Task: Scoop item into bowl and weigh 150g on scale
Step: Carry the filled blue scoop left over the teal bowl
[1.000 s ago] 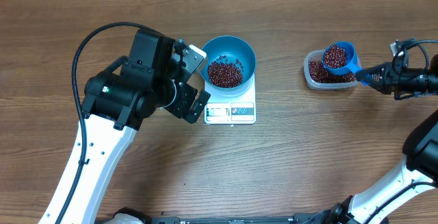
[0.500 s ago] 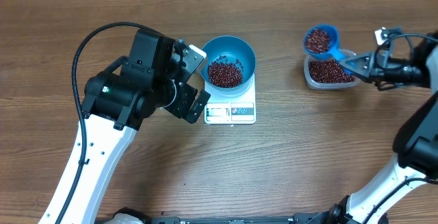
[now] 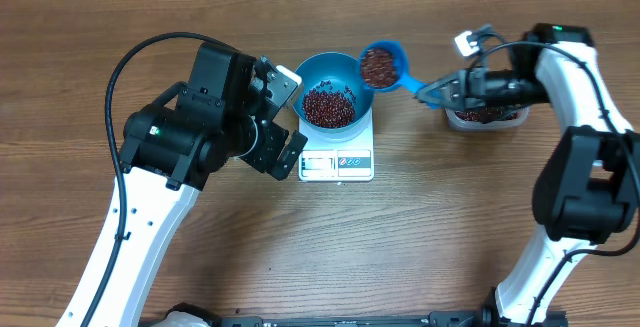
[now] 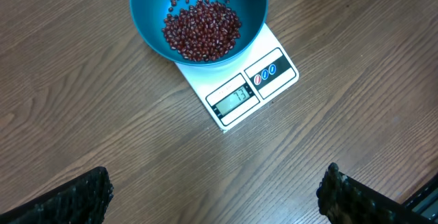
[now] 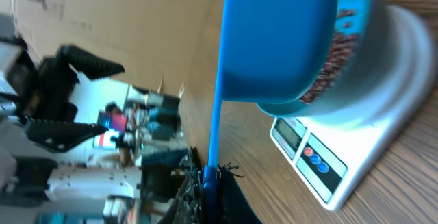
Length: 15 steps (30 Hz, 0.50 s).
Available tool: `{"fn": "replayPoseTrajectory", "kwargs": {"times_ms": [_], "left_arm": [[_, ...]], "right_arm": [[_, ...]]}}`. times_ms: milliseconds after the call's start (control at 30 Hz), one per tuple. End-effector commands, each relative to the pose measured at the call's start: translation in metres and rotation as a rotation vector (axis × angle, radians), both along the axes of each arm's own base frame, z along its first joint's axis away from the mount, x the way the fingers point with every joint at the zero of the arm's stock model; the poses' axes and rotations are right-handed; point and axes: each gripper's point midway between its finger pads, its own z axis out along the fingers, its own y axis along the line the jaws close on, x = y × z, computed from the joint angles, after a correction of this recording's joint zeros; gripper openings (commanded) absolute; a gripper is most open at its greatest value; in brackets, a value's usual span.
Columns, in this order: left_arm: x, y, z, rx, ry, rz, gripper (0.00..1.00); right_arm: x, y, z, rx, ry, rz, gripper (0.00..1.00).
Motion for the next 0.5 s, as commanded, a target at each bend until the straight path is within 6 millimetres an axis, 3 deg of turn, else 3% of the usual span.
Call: {"fn": "replayPoseTrajectory", "kwargs": {"times_ms": [0,167,467], "left_arm": [[0.000,-0.001,0.000,0.001,-0.001,-0.015,1.00],[0.000,-0.001,0.000,0.000,0.000,-0.015,1.00],[0.000,-0.001,0.000,0.000,0.000,-0.015,0.99]], "right_arm": [[0.010,0.013,0.019,0.046,-0.128,0.021,0.04],[0.015,0.024,0.023,0.012,-0.214,0.063,0.04],[0.018,0.047,0.011,-0.107,-0.320,0.159,0.04]]}}
